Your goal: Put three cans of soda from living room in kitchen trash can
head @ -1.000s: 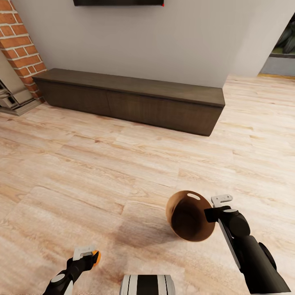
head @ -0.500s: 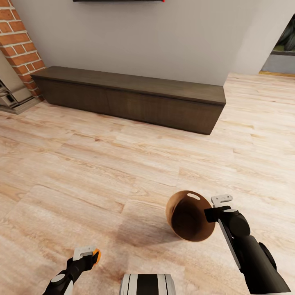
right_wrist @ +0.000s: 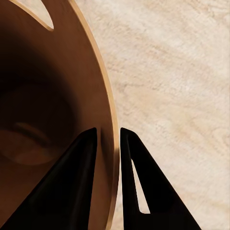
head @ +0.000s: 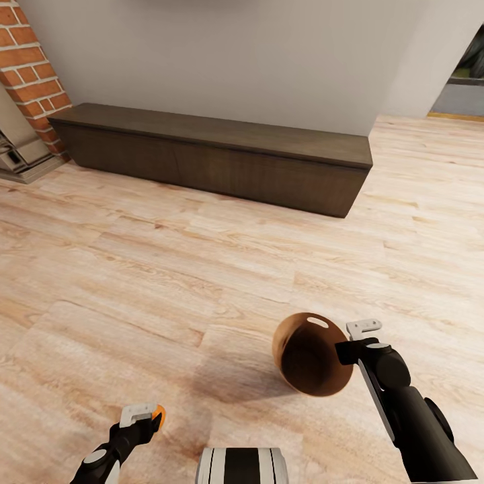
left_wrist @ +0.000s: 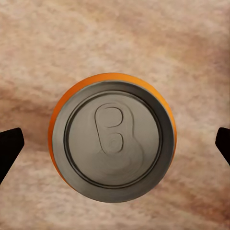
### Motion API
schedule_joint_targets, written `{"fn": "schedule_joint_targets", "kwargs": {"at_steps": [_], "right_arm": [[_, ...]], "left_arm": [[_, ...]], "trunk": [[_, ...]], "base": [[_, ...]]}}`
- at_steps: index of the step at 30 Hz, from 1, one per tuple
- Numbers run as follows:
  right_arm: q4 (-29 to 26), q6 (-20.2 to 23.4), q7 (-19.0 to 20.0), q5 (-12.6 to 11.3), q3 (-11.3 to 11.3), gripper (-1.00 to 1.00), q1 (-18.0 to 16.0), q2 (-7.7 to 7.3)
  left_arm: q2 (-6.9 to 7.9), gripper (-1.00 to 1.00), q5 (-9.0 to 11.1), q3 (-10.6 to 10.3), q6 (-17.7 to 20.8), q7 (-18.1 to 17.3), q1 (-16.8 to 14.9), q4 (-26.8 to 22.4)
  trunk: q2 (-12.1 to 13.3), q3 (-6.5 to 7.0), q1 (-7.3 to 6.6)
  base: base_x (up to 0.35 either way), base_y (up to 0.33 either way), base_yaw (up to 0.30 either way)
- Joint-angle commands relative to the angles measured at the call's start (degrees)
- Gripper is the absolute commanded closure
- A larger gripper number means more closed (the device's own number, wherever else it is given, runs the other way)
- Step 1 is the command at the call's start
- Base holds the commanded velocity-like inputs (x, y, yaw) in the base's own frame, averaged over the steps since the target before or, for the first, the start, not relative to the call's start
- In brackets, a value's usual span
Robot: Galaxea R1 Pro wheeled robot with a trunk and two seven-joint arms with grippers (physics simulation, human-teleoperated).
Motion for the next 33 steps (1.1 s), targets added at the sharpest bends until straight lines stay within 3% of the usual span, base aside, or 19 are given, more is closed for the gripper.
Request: {"fn": "schedule_joint_targets", "kwargs": {"at_steps": [1, 25, 29, 33], "right_arm": [[0.0, 0.0, 0.3, -0.4, 0.0, 1.0, 0.0, 0.0], [-1.2, 0.0, 0.3, -0.4, 0.0, 1.0, 0.0, 0.01], [-1.3, 0.0, 0.3, -0.4, 0.0, 1.0, 0.0, 0.02], [-1.3, 0.0, 0.3, -0.4, 0.0, 1.0, 0.0, 0.02]], "left_arm": [[0.0, -1.0, 0.0, 0.0, 0.0, 0.0, 0.0, 0.0], [0.0, -1.0, 0.0, -0.1, 0.0, 0.0, 0.0, 0.0], [0.0, -1.0, 0.0, -0.1, 0.0, 0.0, 0.0, 0.0], [0.0, -1.0, 0.0, -0.1, 0.0, 0.0, 0.0, 0.0]], "trunk": [[0.0, 0.0, 0.0], [0.0, 0.0, 0.0], [-0.1, -0.88, 0.1], [-0.1, -0.88, 0.1]], "base": [[0.0, 0.0, 0.0], [0.0, 0.0, 0.0], [0.0, 0.0, 0.0], [0.0, 0.0, 0.0]]}}
